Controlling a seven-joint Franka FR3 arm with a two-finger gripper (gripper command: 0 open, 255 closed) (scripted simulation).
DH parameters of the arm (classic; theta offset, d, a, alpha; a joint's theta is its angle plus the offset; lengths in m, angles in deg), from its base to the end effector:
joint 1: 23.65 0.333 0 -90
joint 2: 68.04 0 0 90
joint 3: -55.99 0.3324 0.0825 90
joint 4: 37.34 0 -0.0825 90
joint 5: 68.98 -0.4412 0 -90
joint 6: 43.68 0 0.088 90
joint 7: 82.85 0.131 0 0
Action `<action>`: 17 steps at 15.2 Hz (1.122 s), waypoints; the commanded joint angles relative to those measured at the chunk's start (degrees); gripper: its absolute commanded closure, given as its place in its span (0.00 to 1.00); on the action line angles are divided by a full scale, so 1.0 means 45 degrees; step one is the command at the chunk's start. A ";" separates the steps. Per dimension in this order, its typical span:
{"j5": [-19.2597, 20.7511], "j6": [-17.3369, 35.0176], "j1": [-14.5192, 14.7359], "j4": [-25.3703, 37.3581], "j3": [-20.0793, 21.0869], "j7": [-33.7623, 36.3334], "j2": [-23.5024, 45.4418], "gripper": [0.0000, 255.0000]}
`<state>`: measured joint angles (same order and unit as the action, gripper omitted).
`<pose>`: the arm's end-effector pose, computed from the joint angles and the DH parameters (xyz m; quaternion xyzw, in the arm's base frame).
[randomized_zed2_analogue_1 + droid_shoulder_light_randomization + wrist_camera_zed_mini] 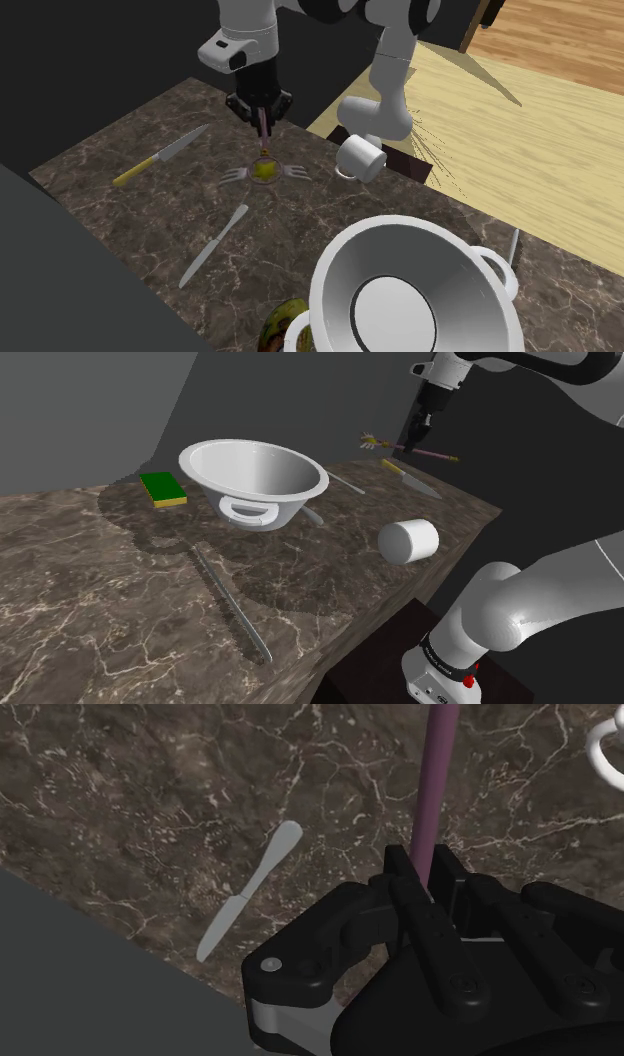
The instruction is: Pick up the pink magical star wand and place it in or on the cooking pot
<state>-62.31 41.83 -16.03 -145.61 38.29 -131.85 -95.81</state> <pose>0.4318 -0.1288 0.6833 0.9396 0.3404 0.0355 0.0043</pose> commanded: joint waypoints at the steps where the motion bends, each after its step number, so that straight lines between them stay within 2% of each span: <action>1: -0.0177 0.0033 0.0160 0.0043 0.0404 0.0542 0.0123 1.00; 9: -0.0908 0.0290 0.0904 0.0665 0.2070 0.2840 0.1123 1.00; 17: -0.1373 0.0423 0.1676 0.2258 0.3532 0.5010 0.2886 1.00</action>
<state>-68.27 43.87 -8.90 -137.09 53.46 -110.48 -84.30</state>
